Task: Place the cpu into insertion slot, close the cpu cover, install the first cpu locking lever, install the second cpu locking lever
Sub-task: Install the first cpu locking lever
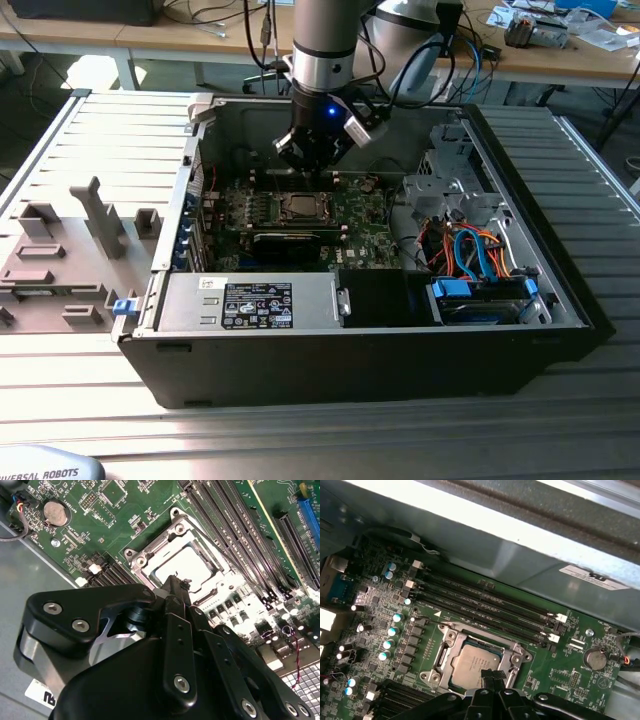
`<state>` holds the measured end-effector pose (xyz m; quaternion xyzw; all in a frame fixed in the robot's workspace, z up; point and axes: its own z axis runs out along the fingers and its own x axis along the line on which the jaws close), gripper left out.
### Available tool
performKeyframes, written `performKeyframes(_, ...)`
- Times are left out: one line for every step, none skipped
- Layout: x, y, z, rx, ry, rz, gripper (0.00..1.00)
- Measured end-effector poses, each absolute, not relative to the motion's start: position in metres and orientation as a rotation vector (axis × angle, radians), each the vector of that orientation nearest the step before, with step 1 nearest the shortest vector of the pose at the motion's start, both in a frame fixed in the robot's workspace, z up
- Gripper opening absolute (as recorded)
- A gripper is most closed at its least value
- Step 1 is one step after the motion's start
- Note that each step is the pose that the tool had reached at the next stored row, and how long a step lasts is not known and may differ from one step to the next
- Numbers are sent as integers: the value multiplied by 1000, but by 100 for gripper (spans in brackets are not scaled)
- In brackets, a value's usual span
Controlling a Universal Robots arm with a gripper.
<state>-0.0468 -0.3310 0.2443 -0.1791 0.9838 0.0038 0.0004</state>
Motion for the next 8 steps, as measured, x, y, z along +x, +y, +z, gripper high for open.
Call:
performKeyframes(-47,-331,244,-563,3090,15,11)
performKeyframes(-47,-331,244,-564,3089,22,11)
performKeyframes(-47,-331,244,-564,3088,30,11)
performKeyframes(-47,-331,244,-564,3086,39,11)
performKeyframes(-47,-331,244,-563,3086,39,11)
performKeyframes(-47,-331,244,-554,3088,39,11)
performKeyframes(-47,-331,244,-526,3093,39,11)
performKeyframes(-47,-331,244,-488,3099,39,11)
